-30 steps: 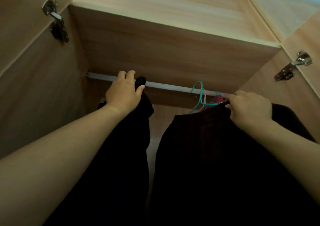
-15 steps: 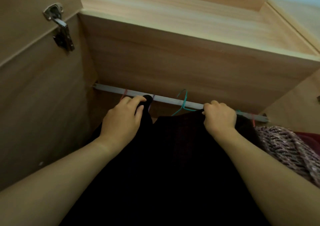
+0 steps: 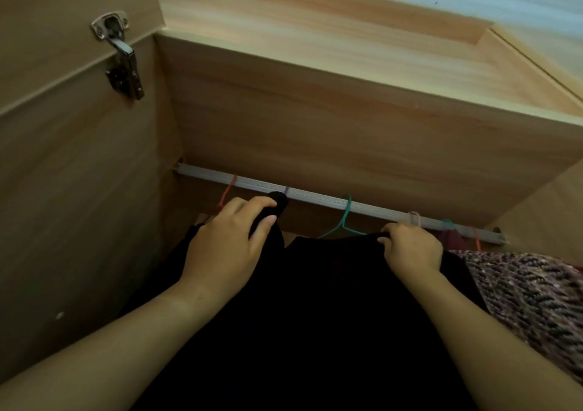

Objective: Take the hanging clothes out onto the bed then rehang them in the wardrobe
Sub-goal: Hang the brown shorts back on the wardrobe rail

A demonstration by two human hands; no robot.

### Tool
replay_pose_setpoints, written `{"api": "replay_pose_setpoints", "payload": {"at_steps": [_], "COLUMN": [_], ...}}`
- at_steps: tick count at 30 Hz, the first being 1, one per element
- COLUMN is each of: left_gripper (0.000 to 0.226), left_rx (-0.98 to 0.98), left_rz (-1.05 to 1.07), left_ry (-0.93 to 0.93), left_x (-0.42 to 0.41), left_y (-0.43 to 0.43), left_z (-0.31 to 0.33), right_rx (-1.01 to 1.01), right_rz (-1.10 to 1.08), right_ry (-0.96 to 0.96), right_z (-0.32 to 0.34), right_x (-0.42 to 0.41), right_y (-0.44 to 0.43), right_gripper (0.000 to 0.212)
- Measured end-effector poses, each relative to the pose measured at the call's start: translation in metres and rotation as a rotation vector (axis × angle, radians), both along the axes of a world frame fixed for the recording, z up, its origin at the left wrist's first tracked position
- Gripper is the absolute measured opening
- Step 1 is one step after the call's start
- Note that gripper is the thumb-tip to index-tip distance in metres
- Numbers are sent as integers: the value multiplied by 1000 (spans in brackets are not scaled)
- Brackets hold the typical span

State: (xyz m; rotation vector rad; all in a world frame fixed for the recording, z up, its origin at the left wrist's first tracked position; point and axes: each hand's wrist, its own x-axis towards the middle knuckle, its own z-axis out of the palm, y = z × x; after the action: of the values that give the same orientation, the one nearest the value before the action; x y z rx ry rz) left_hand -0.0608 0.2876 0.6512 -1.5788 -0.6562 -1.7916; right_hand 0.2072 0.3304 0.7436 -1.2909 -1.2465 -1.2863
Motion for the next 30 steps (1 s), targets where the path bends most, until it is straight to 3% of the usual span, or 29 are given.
{"api": "replay_pose_setpoints", "payload": {"at_steps": [13,17,21,23,27,30], "left_gripper": [24,24,25,27,30,33], "left_rx": [179,214,192,157,115,79], "left_rz": [4,2,46,50,23,-13], "left_ry": [-40,-71,-53,-45,-25,9], "left_x": [16,19,20,18,17,16], "left_y": [33,38,34,32,27,24], "left_z": [-11,-11,-11,-12,-15,-16], "right_rx": [117,67,40,28,-160,-110], "right_rz": [13,66,172,104,72,183], "right_ry": [-117,-146,-188,-184,-144,-164], "right_z": [-22,-19,-19,-21,-26,-30], "right_x": [16,23,41,48,57,52], "right_y": [37,36,21,12,-3,-11], "right_gripper": [24,27,40,43,40,37]}}
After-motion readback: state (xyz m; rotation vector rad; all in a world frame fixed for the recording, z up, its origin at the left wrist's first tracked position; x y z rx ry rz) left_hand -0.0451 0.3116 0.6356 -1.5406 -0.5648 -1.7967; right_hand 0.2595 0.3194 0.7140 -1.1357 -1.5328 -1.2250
